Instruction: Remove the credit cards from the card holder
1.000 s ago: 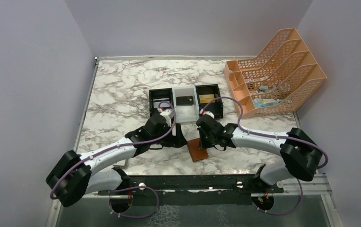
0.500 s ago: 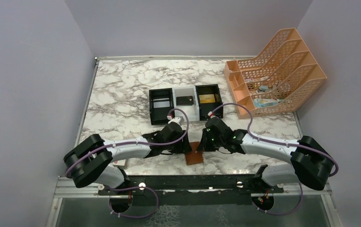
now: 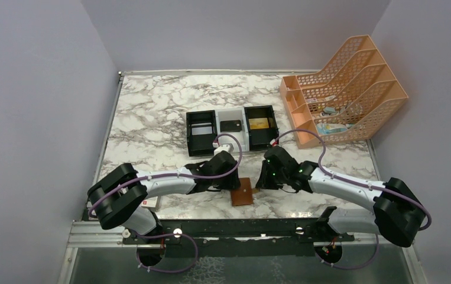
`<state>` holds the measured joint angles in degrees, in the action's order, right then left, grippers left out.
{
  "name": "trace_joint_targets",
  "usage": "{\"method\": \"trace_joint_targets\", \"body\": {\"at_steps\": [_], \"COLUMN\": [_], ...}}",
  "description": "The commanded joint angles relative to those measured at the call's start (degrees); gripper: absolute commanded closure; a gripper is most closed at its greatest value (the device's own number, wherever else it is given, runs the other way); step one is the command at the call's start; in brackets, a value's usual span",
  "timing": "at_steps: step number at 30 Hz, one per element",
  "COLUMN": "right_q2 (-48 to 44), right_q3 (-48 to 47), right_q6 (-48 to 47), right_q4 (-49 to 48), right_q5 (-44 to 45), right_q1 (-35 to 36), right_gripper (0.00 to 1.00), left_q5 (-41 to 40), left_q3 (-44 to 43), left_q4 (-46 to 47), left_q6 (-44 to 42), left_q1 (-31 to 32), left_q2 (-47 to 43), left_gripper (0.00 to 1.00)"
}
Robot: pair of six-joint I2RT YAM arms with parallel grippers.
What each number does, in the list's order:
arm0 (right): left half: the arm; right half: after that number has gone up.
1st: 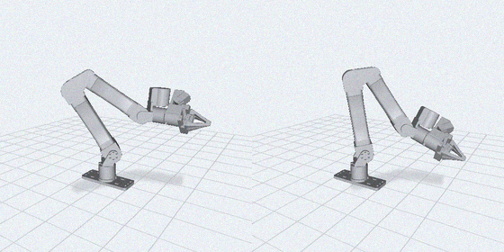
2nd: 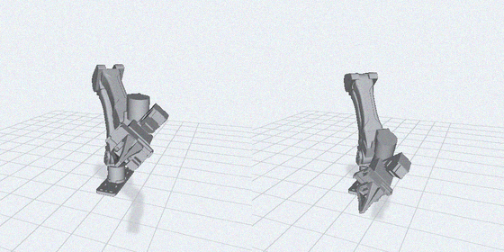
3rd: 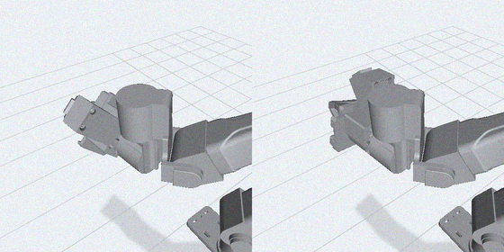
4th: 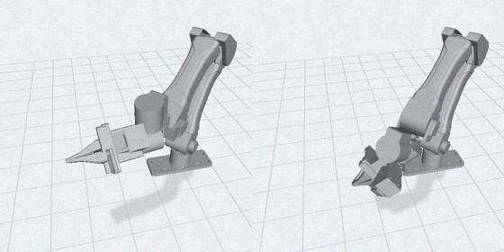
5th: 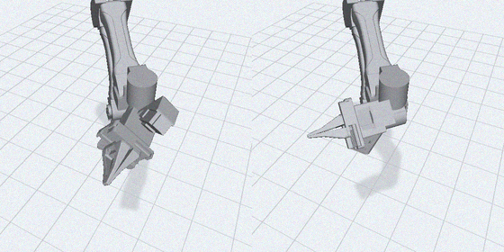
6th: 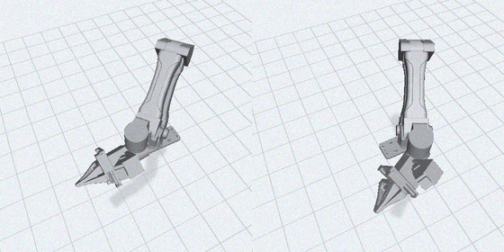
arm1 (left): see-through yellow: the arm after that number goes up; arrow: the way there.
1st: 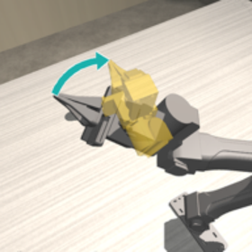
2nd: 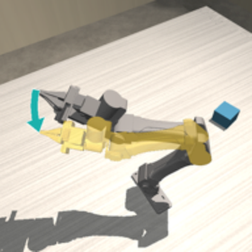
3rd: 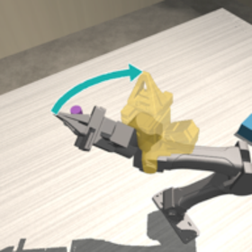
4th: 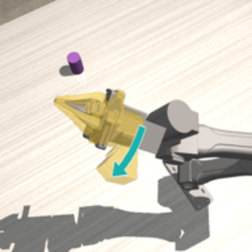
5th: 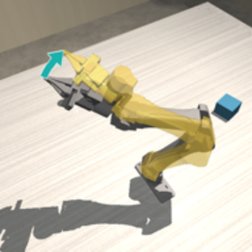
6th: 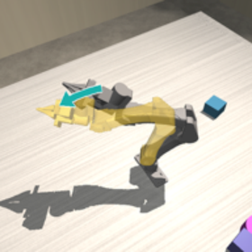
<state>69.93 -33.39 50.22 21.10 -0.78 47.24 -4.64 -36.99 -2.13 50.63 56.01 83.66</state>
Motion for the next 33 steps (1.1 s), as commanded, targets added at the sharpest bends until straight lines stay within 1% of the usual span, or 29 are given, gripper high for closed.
{"method": "trace_joint_targets", "body": {"at_steps": [1,5,12,13,15,18,19,23,27,30,33], "right_q2": [0.1,1.1,2.4,2.7,3.1,3.5,3.3,0.7,-3.0,-3.3,-2.5], "right_q3": [-1.3,-1.7,-2.5,-2.5,-2.5,-3.0,-3.1,-2.5,-1.2,-2.3,-3.9], "right_q6": [-3.1,-4.6,-8.3,-8.4,-8.9,-9.7,-9.6,-7.6,-3.7,-1.4,-1.0], "right_q4": [4.9,3.9,1.2,1.3,1.5,1.1,0.5,-3.5,-10.7,-13.2,-15.2], "right_q5": [3.8,1.8,-2.4,-2.0,-1.2,-2.6,-3.6,-8.9,-14.8,-17.9,-20.6], "right_q1": [-0.2,-0.2,-0.2,-0.2,-0.2,-0.3,-0.2,-0.2,-0.2,-0.2,-0.2], "right_gripper": [0.83,0.77,0.74,0.75,0.82,0.96,0.98,0.99,0.99,0.99,0.99], "left_q5": [-2.5,-2.2,-1.7,-1.5,-1.1,-1.9,-2.5,-5.2,-8.1,-11.0,-14.3], "left_q3": [-0.2,-0.7,-1.4,-1.5,-1.6,-1.4,-1.0,0.2,1.6,3.6,4.7], "left_q4": [-4.6,-4.5,-4.6,-4.6,-4.6,-4.6,-4.4,-4.3,-4.7,-4.8,-7.1], "left_q6": [-0.9,-1.6,-2.3,-2.4,-2.6,-2.4,-2.1,-2.2,-1.1,0.9,2.4], "left_q1": [0.2,0.3,0.3,0.3,0.3,0.3,0.3,0.3,0.4,0.3,0.3], "left_q2": [-0.2,-0.2,-0.4,-0.4,-0.7,-2.2,-3.2,-7.9,-12.5,-16.9,-20.0], "left_gripper": [0.48,0.48,0.48,0.48,0.48,0.47,0.46,0.4,0.34,0.32,0.3]}}
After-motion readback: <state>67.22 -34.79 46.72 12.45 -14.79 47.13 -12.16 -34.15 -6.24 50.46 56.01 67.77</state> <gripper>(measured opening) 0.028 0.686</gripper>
